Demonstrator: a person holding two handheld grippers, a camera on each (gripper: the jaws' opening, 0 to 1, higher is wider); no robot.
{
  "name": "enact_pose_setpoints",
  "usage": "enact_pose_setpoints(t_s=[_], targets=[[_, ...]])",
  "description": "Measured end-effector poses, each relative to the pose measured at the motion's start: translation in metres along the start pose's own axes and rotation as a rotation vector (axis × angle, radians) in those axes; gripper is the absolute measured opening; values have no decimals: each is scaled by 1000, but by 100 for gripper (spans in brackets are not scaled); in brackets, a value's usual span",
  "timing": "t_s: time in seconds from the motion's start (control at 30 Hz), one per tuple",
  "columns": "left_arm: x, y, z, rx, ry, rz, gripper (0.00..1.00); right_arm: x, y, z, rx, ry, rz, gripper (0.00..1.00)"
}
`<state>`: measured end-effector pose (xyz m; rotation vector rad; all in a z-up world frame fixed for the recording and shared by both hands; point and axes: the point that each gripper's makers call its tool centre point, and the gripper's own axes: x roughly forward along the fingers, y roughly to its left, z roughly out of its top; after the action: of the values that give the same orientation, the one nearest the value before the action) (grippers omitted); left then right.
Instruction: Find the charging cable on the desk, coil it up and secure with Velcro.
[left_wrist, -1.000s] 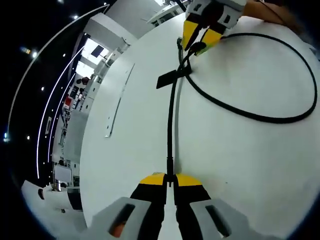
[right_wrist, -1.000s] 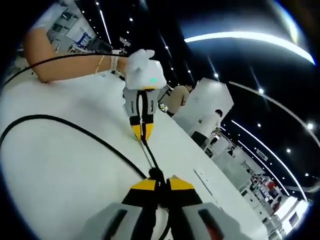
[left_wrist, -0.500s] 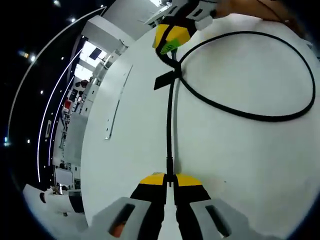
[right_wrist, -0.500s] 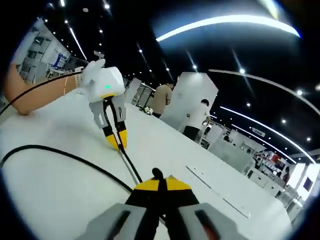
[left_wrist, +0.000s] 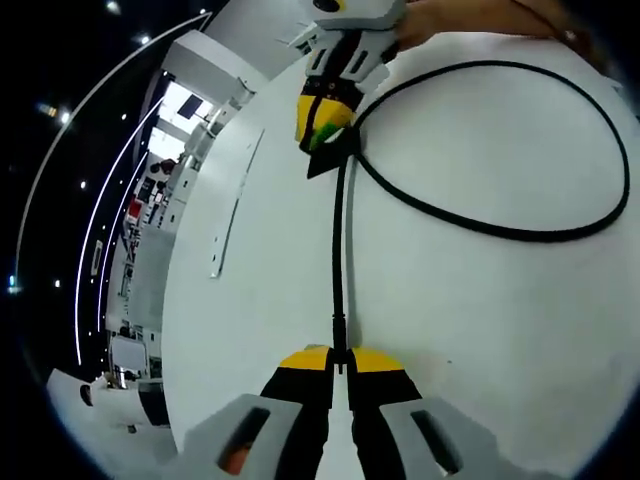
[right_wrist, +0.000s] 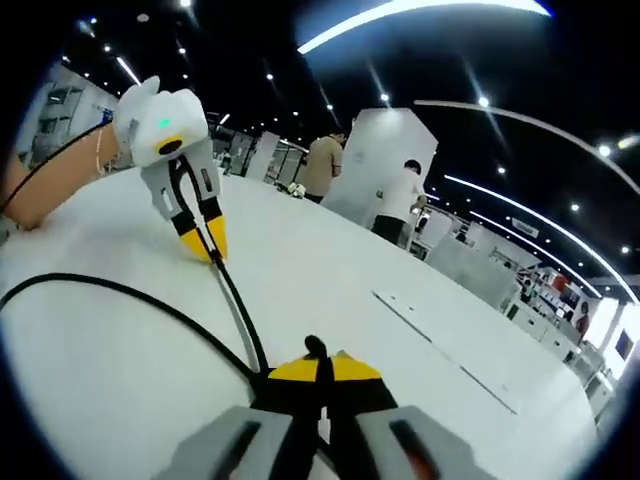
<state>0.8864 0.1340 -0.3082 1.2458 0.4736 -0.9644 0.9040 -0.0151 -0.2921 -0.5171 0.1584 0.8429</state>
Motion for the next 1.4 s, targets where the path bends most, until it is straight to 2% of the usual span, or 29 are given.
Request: enact_pose_setpoints(t_s=[0.2,0.33,0.5,0.6,0.67,0.73,0.77,0.8,0.83,0.9,0.93,0.97,1.03,1.07,1.2,1.33,1.4], targets=[[-1,0,-1,-1,1,1,7,2,3,-5,-27,36,45,3],[-1,0,-1,-7,0,2,7,6,5,-5,-45,57,105,3],[0,3,-4,-5,1,6,7,11,5,-9,3,94,199,3],[0,4,-4,-3,6,5,7,13,5,-12,38,146,253,3],[0,4,-5,-4,6,5,7,14,4,-13,67,175,259,3],[0,4,-5,-4,4,5,7,14,3,-12,59,189,249,4],[0,4,-5,-3,2,5,7,13,1,-11,38,197,235,6],[0,5,-5,-4,3,4,7,11,-7,-13,14,216,189,8],[0,5,-5,-4,3,4,7,9,-13,-9,43,200,158,7],[0,5,-5,-1,4,3,7,0,-14,7,155,124,186,3],[0,5,-5,-2,5,3,7,-4,-16,7,189,132,186,3],[0,5,-4,-1,7,3,7,-8,-18,5,230,174,195,2],[0,5,-4,6,9,4,7,-12,-10,7,294,189,257,2],[0,5,-4,6,10,4,7,-12,-2,5,344,221,293,2],[0,4,-3,3,8,5,7,-4,1,-1,335,255,278,2],[-1,3,-2,1,4,5,7,2,9,-5,393,274,318,2],[-1,2,-1,0,6,4,7,1,18,-17,395,343,347,2]])
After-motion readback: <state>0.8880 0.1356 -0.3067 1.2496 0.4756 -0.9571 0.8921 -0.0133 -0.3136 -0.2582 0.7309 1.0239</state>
